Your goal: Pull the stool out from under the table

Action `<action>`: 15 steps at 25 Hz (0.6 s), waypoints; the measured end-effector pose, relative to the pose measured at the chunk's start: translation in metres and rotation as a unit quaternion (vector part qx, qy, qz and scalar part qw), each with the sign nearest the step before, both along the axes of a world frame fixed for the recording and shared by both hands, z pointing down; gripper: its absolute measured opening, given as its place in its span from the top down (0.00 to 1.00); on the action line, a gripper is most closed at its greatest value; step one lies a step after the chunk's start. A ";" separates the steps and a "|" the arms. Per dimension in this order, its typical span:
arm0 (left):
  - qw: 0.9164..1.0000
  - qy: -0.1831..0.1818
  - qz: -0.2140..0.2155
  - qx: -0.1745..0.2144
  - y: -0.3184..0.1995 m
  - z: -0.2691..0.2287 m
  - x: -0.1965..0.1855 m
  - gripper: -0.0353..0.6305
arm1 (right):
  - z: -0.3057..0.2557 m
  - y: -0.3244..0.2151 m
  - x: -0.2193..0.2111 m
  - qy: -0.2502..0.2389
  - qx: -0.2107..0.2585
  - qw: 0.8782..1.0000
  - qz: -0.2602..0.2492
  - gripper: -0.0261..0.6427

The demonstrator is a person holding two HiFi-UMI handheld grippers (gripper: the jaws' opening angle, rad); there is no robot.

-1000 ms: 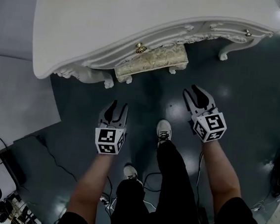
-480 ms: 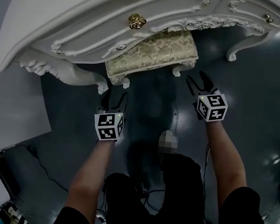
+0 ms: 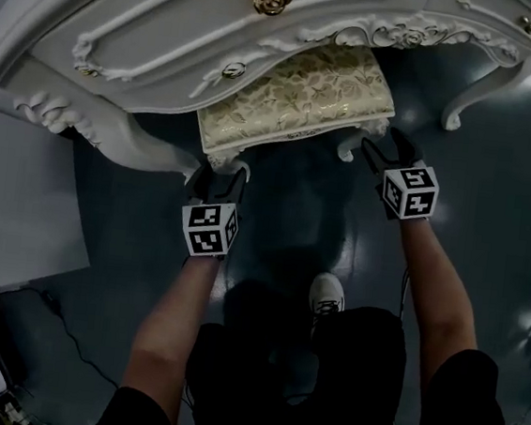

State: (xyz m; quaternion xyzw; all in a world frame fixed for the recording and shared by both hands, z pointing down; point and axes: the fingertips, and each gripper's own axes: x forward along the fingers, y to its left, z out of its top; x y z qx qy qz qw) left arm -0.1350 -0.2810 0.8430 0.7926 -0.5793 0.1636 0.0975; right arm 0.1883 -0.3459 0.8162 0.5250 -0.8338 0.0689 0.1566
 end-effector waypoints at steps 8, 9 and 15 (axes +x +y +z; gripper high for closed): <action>1.000 -0.004 0.006 0.018 -0.034 0.008 -0.004 0.51 | 0.016 -0.030 -0.008 0.004 0.015 1.000 -0.004 0.51; 1.000 -0.004 0.006 0.016 -0.036 0.010 -0.003 0.52 | 0.018 -0.033 -0.010 0.003 0.013 1.000 -0.004 0.51; 1.000 -0.005 0.007 0.008 -0.036 0.011 -0.005 0.57 | 0.020 -0.037 -0.010 -0.004 0.019 1.000 0.006 0.56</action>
